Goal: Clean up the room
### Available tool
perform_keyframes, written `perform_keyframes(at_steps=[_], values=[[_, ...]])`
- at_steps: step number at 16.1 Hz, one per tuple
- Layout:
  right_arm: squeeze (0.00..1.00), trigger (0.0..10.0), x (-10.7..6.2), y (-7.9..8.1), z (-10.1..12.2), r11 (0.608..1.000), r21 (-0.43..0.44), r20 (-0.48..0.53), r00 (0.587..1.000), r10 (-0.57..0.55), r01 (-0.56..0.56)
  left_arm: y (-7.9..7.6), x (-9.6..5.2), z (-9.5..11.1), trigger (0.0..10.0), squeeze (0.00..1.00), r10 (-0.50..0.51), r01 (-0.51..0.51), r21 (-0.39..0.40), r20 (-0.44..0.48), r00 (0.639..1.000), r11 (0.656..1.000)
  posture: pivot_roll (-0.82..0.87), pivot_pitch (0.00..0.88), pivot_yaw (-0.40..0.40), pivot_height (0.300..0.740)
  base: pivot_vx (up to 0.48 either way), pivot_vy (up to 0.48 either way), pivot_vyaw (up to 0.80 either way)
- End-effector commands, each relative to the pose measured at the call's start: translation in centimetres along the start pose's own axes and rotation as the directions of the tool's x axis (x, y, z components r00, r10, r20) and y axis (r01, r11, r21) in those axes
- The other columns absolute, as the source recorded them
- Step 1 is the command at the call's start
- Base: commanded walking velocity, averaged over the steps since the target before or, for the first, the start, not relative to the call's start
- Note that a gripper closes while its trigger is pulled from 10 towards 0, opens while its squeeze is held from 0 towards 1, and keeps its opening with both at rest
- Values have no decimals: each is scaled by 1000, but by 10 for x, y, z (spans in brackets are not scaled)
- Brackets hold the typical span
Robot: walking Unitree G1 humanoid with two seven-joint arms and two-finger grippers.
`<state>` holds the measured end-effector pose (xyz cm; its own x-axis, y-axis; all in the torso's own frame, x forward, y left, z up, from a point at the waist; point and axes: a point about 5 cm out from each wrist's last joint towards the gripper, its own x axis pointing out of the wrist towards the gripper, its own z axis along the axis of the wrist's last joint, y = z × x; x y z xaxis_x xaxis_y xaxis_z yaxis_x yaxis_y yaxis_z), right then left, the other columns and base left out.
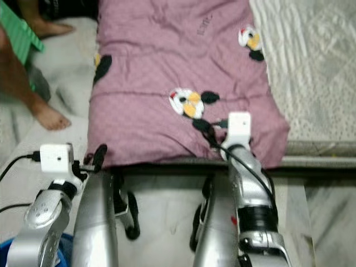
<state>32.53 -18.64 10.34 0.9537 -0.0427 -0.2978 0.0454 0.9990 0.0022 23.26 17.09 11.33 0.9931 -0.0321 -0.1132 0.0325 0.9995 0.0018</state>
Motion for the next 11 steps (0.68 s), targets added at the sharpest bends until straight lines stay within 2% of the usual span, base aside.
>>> perform_keyframes(at_steps=[1,3,4,6,8,9,10,11], values=[[0,10000,-8,-25,-38,993,36,-156,982,-105,112,3,-4,-9,10000,0,5,-5,6,-38,999,1000,87,280,-36,553,0,0,0],[0,10000,-18,-45,-47,978,46,-171,966,-195,205,2,-4,-11,10000,0,-2,2,9,-44,999,1000,77,280,-31,553,0,0,0],[0,10000,-21,-50,-47,971,65,-159,963,-218,231,1,-4,-11,10000,0,-4,4,9,-46,999,1000,76,280,-30,553,0,0,0],[0,10000,-26,-56,-36,957,100,-50,962,-270,274,1,-3,-12,10000,0,-7,8,9,-49,999,1000,69,277,-27,553,0,0,0],[0,10000,-33,-57,-22,951,104,64,952,-298,291,0,-2,-12,10000,0,-7,7,7,-46,999,1000,64,267,-26,553,0,0,0],[0,10000,-35,-57,-19,950,113,90,949,-303,293,0,-2,-12,10000,0,-6,6,6,-44,999,1000,64,266,-26,553,0,0,0],[0,10000,-41,-51,-10,958,89,161,945,-284,272,0,0,-11,10000,0,-3,3,1,-36,999,1000,59,261,-25,553,0,0,0],[0,10000,-44,-49,-7,961,86,189,943,-275,263,0,0,-11,10000,0,-3,3,0,-35,999,1000,57,259,-24,553,0,0,0]])
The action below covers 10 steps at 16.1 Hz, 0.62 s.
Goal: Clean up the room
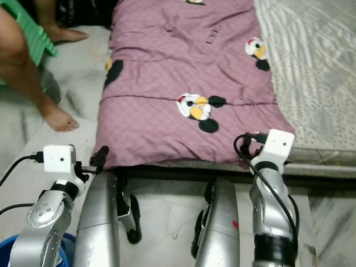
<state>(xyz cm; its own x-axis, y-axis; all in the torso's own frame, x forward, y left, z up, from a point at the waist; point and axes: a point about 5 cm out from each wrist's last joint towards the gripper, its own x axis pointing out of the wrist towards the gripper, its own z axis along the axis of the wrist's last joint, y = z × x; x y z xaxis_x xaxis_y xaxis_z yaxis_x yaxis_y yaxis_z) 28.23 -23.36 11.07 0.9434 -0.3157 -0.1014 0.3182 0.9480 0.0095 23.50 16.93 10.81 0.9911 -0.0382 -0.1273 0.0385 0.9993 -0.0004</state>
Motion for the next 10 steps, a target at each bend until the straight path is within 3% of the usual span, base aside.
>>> perform_keyframes(at_steps=[1,3,5,7,10], values=[[0,10000,-5,3,6,1000,-12,48,999,7,-6,1,-3,-6,10000,0,0,0,0,-19,1000,1000,57,259,-24,553,0,0,0],[0,10000,-2,15,34,999,-21,173,984,49,-46,0,-2,-6,10000,0,-3,3,-3,-17,1000,1000,49,259,-23,553,0,0,0],[0,10000,1,29,45,993,-8,205,972,113,-114,-1,-1,-6,10000,0,-3,3,-4,-16,1000,1000,45,258,-26,553,0,0,0],[0,10000,-1,32,17,990,-46,55,989,135,-133,-3,-1,-7,10000,0,-3,3,-6,-15,1000,1000,48,256,-31,553,0,0,0],[0,10000,-12,20,-29,998,4,-210,976,57,-57,-2,-3,-11,10000,0,-1,0,-17,-38,999,1000,48,261,-33,553,0,0,0]])
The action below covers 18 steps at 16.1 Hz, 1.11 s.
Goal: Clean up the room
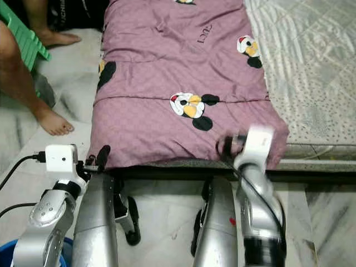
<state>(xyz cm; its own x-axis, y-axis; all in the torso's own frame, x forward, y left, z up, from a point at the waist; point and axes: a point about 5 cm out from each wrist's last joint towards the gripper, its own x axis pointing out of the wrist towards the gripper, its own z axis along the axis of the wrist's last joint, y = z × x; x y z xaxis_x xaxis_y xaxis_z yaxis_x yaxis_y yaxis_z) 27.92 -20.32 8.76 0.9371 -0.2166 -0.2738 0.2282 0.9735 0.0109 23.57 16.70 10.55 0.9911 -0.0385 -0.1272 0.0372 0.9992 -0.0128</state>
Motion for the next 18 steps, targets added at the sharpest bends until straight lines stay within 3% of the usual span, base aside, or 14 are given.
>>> perform_keyframes(at_steps=[1,6,8,9,12,14,17,18], values=[[0,10000,-2,-8,-7,999,26,-44,999,-30,31,0,-4,-10,10000,0,-1,0,-7,-46,999,1000,46,261,-34,553,0,0,0],[0,10000,0,-8,7,999,34,5,999,-33,33,-2,-1,-11,10000,0,-15,15,-4,-55,998,1000,38,253,-28,553,0,0,0],[0,10000,1,-17,24,995,20,107,990,-96,94,-1,1,-11,10000,0,-13,13,-2,-51,999,1000,36,235,-24,553,0,0,0],[0,10000,0,-24,50,987,-19,249,956,-152,162,0,4,-11,10000,0,-9,9,1,-45,999,1000,33,219,-20,553,0,0,0],[0,10000,-3,-25,78,979,-37,370,912,-174,202,3,8,-9,10000,0,0,0,6,-34,999,1000,26,190,-11,553,0,0,0],[0,10000,-6,-15,87,992,-10,419,901,-110,126,5,12,-6,10000,0,12,-12,5,-12,1000,1000,22,166,-12,553,0,0,0],[0,10000,-15,6,58,994,89,343,939,36,-70,8,14,-2,10000,0,36,-35,-21,35,999,999,2,81,-4,553,0,0,0],[0,10000,-19,9,53,994,76,343,938,53,-84,8,14,-3,10000,0,38,-37,-21,36,999,999,0,59,0,553,0,0,0]])
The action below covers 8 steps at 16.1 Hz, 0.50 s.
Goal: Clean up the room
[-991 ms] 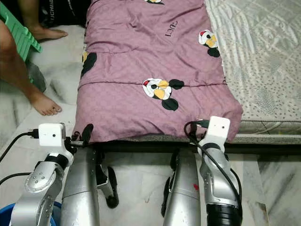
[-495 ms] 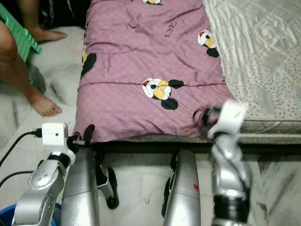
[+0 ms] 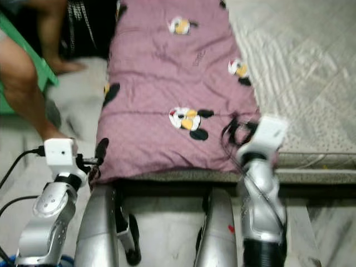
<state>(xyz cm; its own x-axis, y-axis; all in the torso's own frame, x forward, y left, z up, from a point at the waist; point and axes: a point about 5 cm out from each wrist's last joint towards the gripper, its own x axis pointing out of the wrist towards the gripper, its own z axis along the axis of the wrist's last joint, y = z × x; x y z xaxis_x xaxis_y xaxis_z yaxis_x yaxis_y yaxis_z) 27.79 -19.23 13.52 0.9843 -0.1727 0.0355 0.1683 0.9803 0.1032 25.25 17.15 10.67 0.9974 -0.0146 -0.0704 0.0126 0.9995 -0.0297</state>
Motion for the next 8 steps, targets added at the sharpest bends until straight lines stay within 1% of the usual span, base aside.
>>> perform_keyframes(at_steps=[1,3,4,6,8], values=[[0,10000,-5,1,2,1000,7,24,999,23,-23,4,-3,-7,10000,0,17,-18,-2,-17,1000,1000,-1,42,4,553,0,0,0],[0,10000,-11,5,-5,998,43,16,999,47,-48,4,2,-7,10000,0,16,-16,-4,-7,1000,1000,-6,19,10,553,0,0,0],[0,10000,-14,10,-6,996,50,29,997,75,-77,1,8,-4,10000,0,7,-7,-10,14,1000,1000,-9,10,12,553,0,0,0],[0,10000,-13,15,-5,993,50,41,994,101,-103,-4,15,2,10000,0,-9,9,-16,40,999,1000,-19,0,14,573,0,0,0],[0,10000,-11,15,-3,992,49,53,992,114,-117,-7,19,2,10000,0,-16,17,-21,48,999,1000,-30,0,14,598,0,0,0]])
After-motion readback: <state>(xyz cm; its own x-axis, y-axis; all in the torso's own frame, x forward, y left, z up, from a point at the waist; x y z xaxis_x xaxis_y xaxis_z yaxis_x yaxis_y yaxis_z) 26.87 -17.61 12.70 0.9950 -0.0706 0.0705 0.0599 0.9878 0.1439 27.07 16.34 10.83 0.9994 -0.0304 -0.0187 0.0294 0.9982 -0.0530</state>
